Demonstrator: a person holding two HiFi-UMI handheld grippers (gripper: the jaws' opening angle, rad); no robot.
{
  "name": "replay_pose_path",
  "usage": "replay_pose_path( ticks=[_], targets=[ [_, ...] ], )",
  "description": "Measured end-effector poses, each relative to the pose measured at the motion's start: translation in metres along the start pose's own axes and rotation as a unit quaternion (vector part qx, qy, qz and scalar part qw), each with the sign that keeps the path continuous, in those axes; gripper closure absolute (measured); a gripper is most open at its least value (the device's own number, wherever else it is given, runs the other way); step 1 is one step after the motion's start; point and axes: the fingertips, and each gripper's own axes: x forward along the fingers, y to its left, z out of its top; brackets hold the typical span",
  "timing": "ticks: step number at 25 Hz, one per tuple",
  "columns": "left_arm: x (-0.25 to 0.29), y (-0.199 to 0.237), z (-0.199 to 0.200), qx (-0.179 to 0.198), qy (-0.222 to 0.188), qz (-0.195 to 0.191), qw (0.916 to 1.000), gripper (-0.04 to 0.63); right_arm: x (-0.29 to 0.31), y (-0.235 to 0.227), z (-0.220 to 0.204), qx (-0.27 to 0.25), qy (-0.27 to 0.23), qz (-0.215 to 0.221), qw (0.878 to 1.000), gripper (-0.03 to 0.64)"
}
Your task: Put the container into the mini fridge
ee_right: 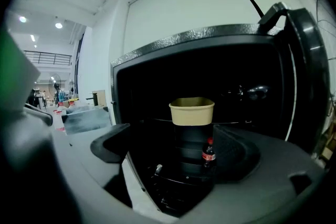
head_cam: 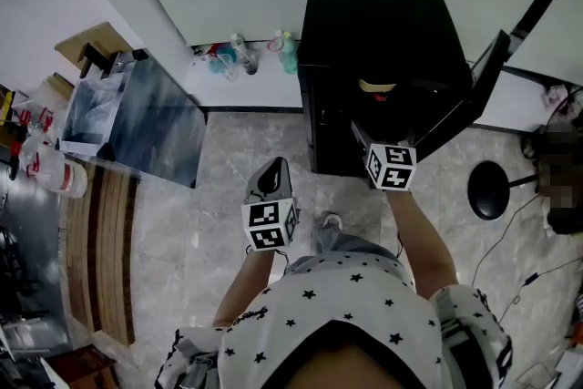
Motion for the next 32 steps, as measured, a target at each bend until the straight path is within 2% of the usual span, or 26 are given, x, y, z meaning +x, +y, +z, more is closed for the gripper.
replay_pose_path(
  ticks=[4, 6, 8, 12, 16, 19, 32],
  targets=[
    [-0.019, -0.007, -0.005, -0.001, -0.002, -0.005, 1.0000, 0.581, -0.038, 0.016, 0.008, -0.003, -0.018, -0.001, 1.000, 0.229],
    [-0.029, -0.011, -0.009, -0.001, -0.002, -0.009, 1.0000, 0.581, -0.058, 0.023, 0.010, -0.006, -0.027, -0.008, 1.000, 0.341],
    [-0.039, -0.017, -0.013, 0.000, -0.003, -0.014, 0.9999, 0.581, -0.078, 0.032, 0.011, -0.003, -0.032, -0.007, 0.999, 0.411],
    [-0.057, -0.031, -0.018, 0.005, -0.009, -0.025, 0.9996, 0.581, -0.115, 0.046, 0.010, 0.013, -0.041, 0.004, 0.999, 0.509],
    [-0.079, -0.042, -0.028, 0.010, -0.011, -0.032, 0.9994, 0.581, -0.152, 0.055, 0.004, 0.008, -0.045, 0.002, 0.999, 0.602],
    [-0.095, -0.049, -0.036, 0.012, -0.014, -0.038, 0.9991, 0.581, -0.178, 0.063, -0.002, 0.007, -0.046, 0.005, 0.999, 0.621],
    [-0.154, -0.077, -0.074, 0.020, -0.006, -0.061, 0.9979, 0.581, -0.270, 0.103, -0.032, 0.006, -0.043, 0.042, 0.998, 0.623]
  ],
)
